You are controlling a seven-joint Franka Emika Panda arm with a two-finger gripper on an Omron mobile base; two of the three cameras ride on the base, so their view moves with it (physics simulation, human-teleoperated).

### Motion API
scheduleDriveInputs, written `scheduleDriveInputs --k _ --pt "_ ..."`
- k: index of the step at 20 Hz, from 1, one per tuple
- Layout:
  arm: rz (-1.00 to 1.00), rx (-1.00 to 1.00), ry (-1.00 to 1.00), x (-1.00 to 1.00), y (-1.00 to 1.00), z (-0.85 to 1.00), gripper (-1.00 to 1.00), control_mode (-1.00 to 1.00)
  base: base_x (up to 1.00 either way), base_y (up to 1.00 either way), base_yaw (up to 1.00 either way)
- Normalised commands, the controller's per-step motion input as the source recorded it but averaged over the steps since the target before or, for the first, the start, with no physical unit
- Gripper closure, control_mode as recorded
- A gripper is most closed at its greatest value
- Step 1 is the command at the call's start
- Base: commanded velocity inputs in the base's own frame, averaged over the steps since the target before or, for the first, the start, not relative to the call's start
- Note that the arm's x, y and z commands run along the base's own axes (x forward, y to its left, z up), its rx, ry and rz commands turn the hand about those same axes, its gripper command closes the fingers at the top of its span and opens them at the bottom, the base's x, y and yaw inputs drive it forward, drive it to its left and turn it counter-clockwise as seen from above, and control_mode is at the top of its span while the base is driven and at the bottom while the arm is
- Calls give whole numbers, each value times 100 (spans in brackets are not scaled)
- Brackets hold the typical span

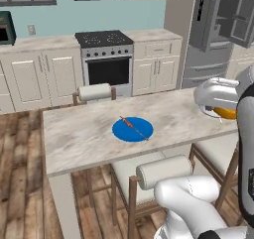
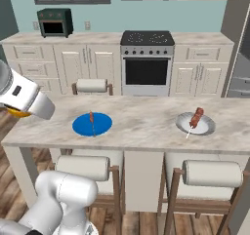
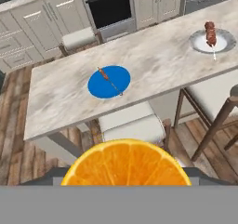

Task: Pick up the orange and tangerine from the fridge and place one fruit on each plate on the dining counter.

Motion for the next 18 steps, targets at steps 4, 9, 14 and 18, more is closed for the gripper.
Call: scheduleDriveInputs --k 4,9,14,18 --pt "10 0 40 100 0 -76 100 -100 0 0 0" --pt "19 0 22 99 0 -83 100 -100 0 0 0" --pt "20 0 10 91 0 -60 100 -100 0 0 0" --pt "16 -6 6 93 8 -52 100 -100 0 0 0"
